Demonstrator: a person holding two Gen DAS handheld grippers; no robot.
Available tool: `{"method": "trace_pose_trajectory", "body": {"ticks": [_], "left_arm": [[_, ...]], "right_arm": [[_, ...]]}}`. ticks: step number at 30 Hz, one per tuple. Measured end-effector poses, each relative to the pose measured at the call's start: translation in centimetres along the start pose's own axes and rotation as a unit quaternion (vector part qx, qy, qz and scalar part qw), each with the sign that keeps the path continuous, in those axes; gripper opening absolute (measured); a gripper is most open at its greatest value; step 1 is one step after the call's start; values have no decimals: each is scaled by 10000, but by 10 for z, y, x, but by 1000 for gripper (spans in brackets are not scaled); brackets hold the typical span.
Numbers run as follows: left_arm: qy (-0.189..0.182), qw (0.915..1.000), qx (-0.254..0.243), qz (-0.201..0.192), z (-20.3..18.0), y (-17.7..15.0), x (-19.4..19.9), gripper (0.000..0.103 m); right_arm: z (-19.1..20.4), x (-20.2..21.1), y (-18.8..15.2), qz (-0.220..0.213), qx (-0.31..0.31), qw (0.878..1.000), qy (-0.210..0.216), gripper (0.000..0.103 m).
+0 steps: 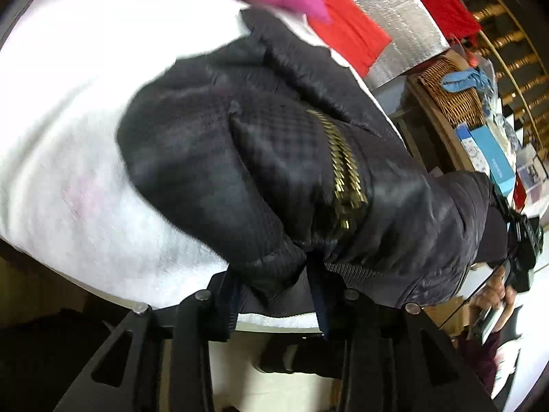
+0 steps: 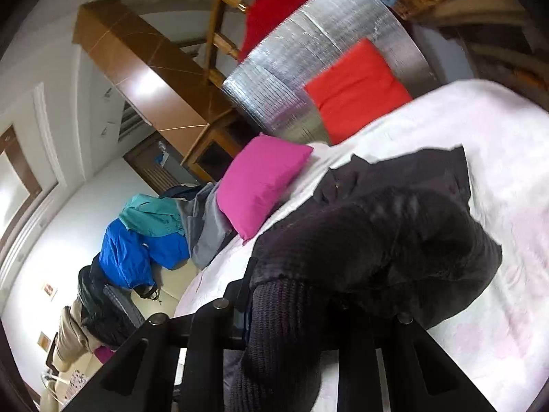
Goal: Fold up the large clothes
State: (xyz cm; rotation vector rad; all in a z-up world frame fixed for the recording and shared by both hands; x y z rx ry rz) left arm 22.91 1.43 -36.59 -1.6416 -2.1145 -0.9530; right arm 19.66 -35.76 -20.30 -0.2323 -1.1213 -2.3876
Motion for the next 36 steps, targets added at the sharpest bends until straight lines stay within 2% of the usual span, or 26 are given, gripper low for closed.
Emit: {"method": "trace_pose_trajectory", "body": {"ticks": [3,5,9,15,17,20,24,28,30,32,36], "left_arm": [[-53,9998,-191,-70,-7,6,0,33],[-114,9988,-457,-98,-20,9,8,23],[-330,9956,-850,-212,-44,31,19,21],[-807,9887,-1039,-715,-75,109,37,21],[-888,9859,-1064,-938,-86,148,33,21],[-766,9838,-1102,-1191,-95,208,5,19],[-667,9850,-766,-1396,-81,267,-33,16],[-405,9895,-265,-1364,-41,296,-74,14],[-309,9908,-237,-1299,-41,303,-95,13],[-285,9908,-260,-1300,-41,319,-104,13],[-255,9896,-323,-1375,-52,356,-114,13]], "right_arm": [[1,3,-1,-87,20,9999,95,26],[2,5,3,-137,12,9998,123,26],[3,9,18,-281,88,9995,130,26],[-15,-7,66,-623,-287,9972,293,26],[-25,-23,85,-721,-474,9957,341,26],[-45,-57,113,-779,-707,9940,298,26],[-79,-117,138,-610,-1080,9922,75,26],[-117,-190,141,-151,-1345,9903,-300,26],[-133,-215,142,-1,-1410,9890,-446,26],[-145,-230,148,67,-1523,9874,-422,26],[-151,-246,171,-60,-1573,9872,-263,26]]}}
Point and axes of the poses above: each gripper's, at about its wrist camera, not at the fingertips, and x roughly against the way its jaws point, z to its left, y to its top, the point moved 7 cm from there along -x, roughly the way its jaws point, and after that the axes turned 8 degrees about -y, right-handed, at the moved point
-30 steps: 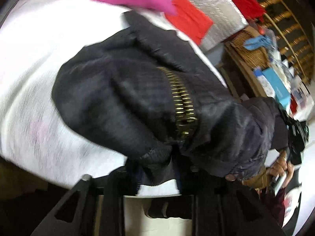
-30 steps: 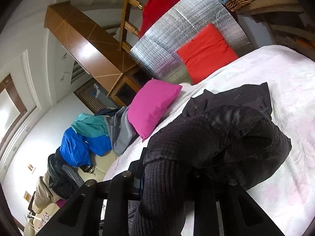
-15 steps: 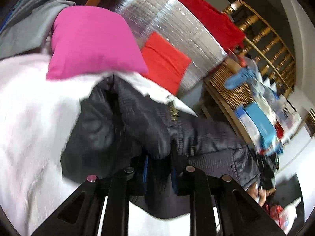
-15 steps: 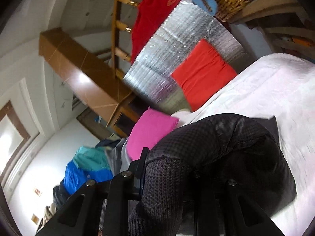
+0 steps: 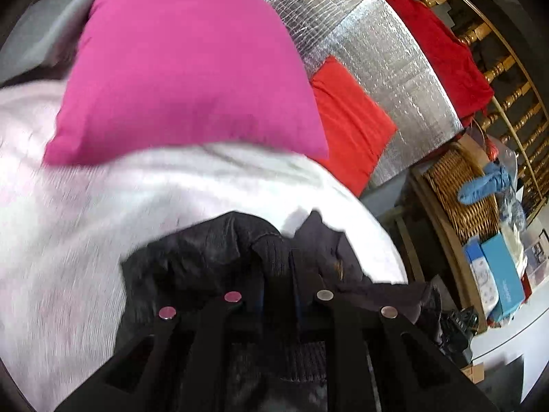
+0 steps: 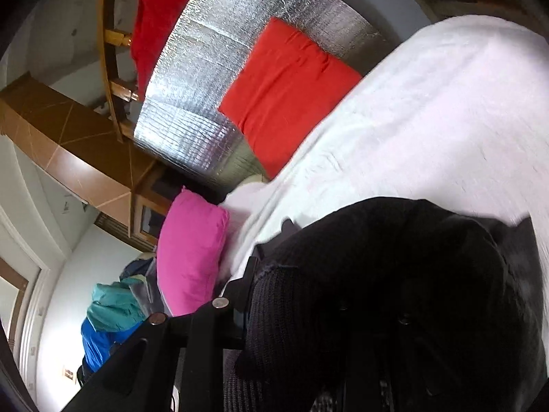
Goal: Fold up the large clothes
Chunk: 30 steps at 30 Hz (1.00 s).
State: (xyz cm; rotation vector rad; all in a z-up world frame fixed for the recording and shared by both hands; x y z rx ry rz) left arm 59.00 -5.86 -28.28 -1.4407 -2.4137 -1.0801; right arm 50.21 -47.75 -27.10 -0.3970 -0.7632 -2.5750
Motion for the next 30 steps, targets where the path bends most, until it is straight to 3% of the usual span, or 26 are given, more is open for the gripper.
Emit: {"method": "trace_pose_trajectory", "body": {"ticks": [3,6,8,10,13,15,19,24,30], "left_arm": [[128,9999,-92,-34,-6,23,-27,13],[367,9991,150,158,11,28,-61,15],[284,9989,357,139,23,27,-71,16],[64,9983,569,119,28,28,-74,18],[-355,9976,599,-2,21,31,-59,45],[-211,9985,399,-299,12,35,-36,78],[-223,9966,216,-766,-10,34,19,80],[-88,9964,210,-813,-25,-14,73,83],[244,9959,769,-407,-9,-103,99,83]], "right_arm": [[-8,-16,12,-75,-358,9993,59,26],[-44,-39,12,216,-1300,9912,106,32],[-55,-46,11,494,-1678,9840,324,33],[-53,-38,14,568,-1820,9793,683,44],[-46,-16,19,343,-1819,9770,1061,74],[-42,0,20,149,-1882,9749,1177,83],[-27,51,17,-337,-1625,9800,1098,87],[-18,106,-18,-546,-1346,9871,680,87],[-37,154,-86,-389,-1613,9861,119,88]]}}
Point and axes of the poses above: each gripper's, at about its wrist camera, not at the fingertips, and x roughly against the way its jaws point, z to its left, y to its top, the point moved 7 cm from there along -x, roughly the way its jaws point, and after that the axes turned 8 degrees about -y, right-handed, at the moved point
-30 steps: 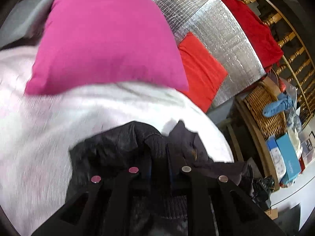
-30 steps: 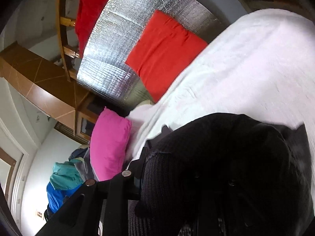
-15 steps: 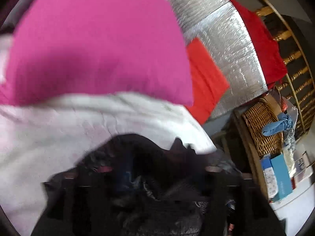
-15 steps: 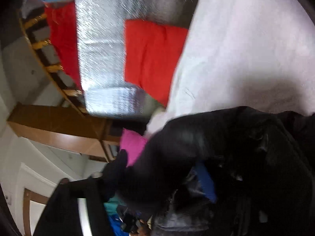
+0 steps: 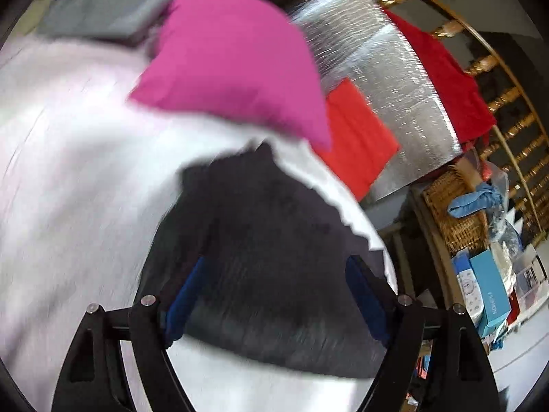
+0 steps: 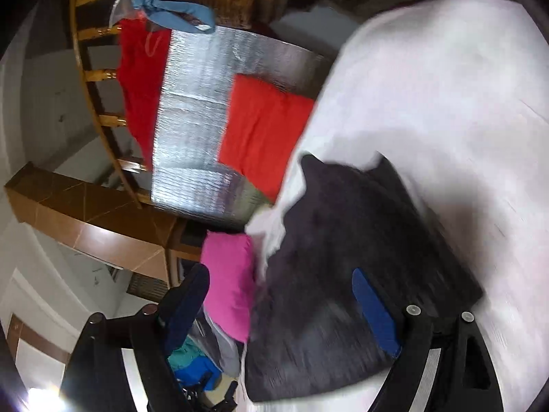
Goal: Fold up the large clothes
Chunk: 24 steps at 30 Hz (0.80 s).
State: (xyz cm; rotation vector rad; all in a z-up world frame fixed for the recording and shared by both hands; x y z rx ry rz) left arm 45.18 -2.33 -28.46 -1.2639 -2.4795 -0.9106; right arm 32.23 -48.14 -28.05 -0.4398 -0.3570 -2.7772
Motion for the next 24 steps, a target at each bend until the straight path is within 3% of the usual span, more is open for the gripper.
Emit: {"method": "trace_pose_trajectory", "body": {"ticks": [4,8,15,21,23,24], "left_arm": [[228,9988,419,102,22,-28,16,83],[440,9963,696,227,44,-33,11,83],[186,9903,1342,290,70,-27,-25,83],[18,9901,1404,-25,70,-9,-46,83],[0,9913,1309,-128,70,-6,-49,82],[9,9920,1245,-204,68,-3,-48,70]], "right_arm": [[-23,17,-29,152,-145,9994,-280,88],[-47,6,-43,257,-286,9974,-609,88],[-77,-32,-37,188,-607,9931,-990,88],[-67,-61,-18,-176,-314,9938,-1050,90],[-65,-66,-19,-229,4,9911,-1308,86],[-66,-67,-20,-278,138,9886,-1475,72]]}}
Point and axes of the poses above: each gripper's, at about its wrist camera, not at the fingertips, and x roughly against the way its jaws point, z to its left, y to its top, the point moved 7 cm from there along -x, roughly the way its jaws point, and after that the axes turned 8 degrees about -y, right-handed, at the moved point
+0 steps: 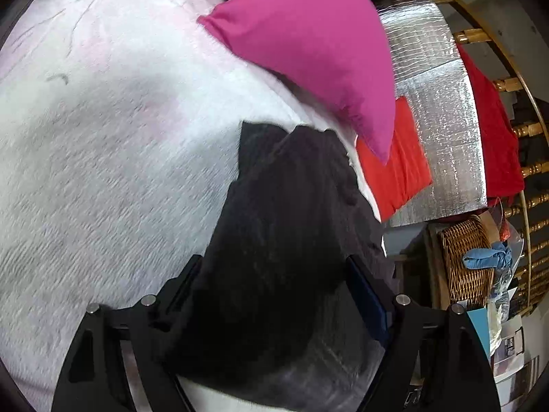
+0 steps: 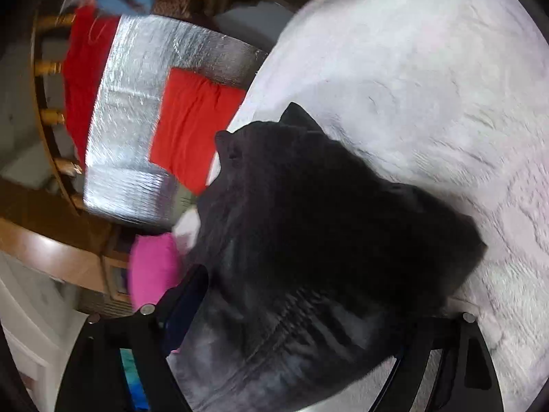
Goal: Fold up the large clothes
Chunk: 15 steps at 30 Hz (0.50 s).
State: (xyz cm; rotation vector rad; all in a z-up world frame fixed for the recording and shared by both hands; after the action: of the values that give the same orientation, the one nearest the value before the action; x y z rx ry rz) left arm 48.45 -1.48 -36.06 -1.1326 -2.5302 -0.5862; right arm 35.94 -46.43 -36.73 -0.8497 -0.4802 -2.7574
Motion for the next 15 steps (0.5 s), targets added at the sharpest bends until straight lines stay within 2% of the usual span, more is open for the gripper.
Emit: {"method": "trace_pose_trajectory", "body": {"ticks": [1,2,3,4,6,9,12,15], "left_arm": [[115,9999,-100,-72,0,1,1,61],[196,9996,-171,-60,0,1,1,51],[260,9994,-234,-23,0,0,0,44],[236,9994,-263,-36,-2,-1,1,40],[212,9989,-416,-83,-8,0,10,33],[361,9958,-820,-167,-25,-3,27,31],[451,9946,-933,-90,-31,-11,51,30],[606,9913,-1157,149,-26,-29,79,30]], "right_arm": [[-1,-2,-1,-16,120,9998,-169,57],[-2,-1,-1,-26,152,9997,-193,55],[-2,3,1,-39,124,9999,-92,47],[-2,7,3,-50,141,9999,-25,40],[4,18,3,-158,374,9992,-11,36],[20,37,-4,-281,716,9970,-39,35],[15,61,-13,-159,686,9975,75,35],[5,84,-24,21,784,9969,57,35]]}}
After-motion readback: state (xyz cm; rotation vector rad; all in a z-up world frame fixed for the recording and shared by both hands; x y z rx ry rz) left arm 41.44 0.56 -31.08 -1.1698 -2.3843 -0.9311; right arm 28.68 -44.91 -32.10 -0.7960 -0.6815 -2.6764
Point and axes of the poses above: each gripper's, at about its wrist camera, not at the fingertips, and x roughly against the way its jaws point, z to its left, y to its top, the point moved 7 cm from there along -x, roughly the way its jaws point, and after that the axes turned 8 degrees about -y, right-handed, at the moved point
